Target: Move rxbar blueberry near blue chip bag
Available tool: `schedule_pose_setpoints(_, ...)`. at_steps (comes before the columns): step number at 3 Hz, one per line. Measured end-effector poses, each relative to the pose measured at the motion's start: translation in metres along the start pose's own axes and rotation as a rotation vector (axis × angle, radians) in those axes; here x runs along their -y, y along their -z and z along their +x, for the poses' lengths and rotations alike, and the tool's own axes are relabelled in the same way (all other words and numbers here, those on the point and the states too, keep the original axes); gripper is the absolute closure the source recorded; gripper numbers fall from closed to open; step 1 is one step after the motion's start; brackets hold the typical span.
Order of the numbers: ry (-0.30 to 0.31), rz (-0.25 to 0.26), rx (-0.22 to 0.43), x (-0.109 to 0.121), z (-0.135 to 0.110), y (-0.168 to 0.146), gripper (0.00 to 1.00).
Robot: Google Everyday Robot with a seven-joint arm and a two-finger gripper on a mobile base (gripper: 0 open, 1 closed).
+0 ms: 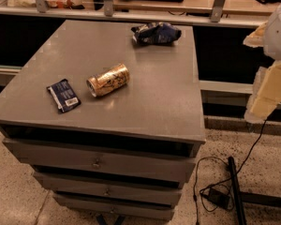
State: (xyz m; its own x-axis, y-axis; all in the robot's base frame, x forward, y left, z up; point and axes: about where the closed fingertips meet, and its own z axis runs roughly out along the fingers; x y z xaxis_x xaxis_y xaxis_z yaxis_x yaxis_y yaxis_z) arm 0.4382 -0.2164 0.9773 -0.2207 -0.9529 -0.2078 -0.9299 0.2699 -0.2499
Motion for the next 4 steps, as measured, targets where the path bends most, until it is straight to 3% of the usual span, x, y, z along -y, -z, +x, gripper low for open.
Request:
schedule_pose_setpoints(2, -0.005, 0.005, 0.009, 0.000, -0.001, 0.002, 0.00)
schedule_pose_setpoints(3, -0.053, 0.018, 0.080, -0.010, -0.012, 0.004, 0.00)
schedule_pose_setpoints(4, -0.178, 0.057, 0.230, -0.037, -0.039, 0.009, 0.00)
